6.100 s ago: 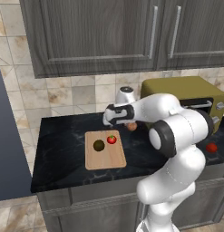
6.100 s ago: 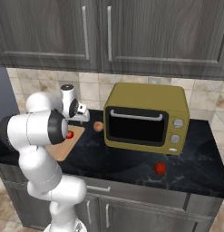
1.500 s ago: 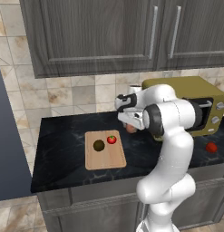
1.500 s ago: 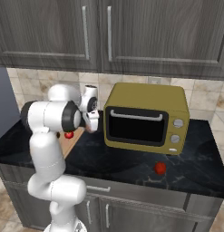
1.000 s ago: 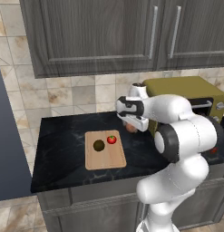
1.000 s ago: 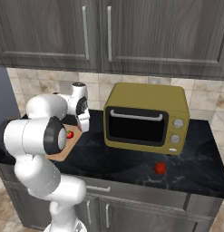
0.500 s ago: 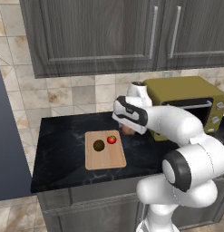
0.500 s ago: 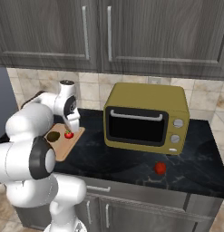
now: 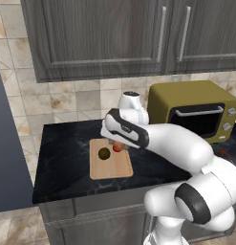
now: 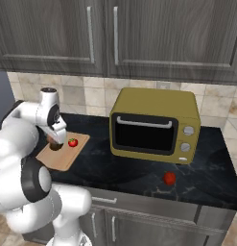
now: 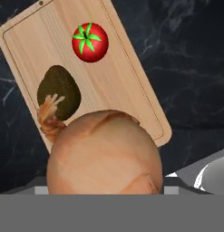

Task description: Place the avocado, onion, tomato, and bell pepper on the cutting board.

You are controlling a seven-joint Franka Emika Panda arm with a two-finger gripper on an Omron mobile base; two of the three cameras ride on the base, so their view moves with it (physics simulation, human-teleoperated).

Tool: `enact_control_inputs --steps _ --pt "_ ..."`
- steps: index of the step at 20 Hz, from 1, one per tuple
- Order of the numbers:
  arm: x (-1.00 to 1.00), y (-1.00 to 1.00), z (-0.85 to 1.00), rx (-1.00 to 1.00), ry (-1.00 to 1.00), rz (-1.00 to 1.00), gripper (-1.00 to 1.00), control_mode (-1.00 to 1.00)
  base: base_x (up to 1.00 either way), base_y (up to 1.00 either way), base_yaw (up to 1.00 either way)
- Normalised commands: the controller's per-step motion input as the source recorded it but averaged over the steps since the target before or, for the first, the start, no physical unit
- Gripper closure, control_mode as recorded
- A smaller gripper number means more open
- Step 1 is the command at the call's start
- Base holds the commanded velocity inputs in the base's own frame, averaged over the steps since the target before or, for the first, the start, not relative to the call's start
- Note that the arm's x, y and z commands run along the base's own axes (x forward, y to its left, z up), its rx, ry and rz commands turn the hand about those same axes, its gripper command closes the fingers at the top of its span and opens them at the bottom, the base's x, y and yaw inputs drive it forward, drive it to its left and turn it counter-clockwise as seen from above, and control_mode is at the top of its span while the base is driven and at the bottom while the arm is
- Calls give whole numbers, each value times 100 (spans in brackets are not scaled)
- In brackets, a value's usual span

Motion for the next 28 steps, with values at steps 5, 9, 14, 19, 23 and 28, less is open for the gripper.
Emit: enact_control_inputs --steps 5,9,14,19,23,28 --pt "-30 20 -1 0 0 19 100 -100 0 0 0" --pt "-6 0 -15 0 0 12 100 -100 0 0 0" --pt "0 11 -21 0 2 12 100 -100 0 0 0" --pt "2 27 -18 0 4 11 100 -100 0 0 0" --pt "1 21 -21 0 5 10 100 -100 0 0 0" --pt "15 2 -15 0 1 9 100 -100 0 0 0"
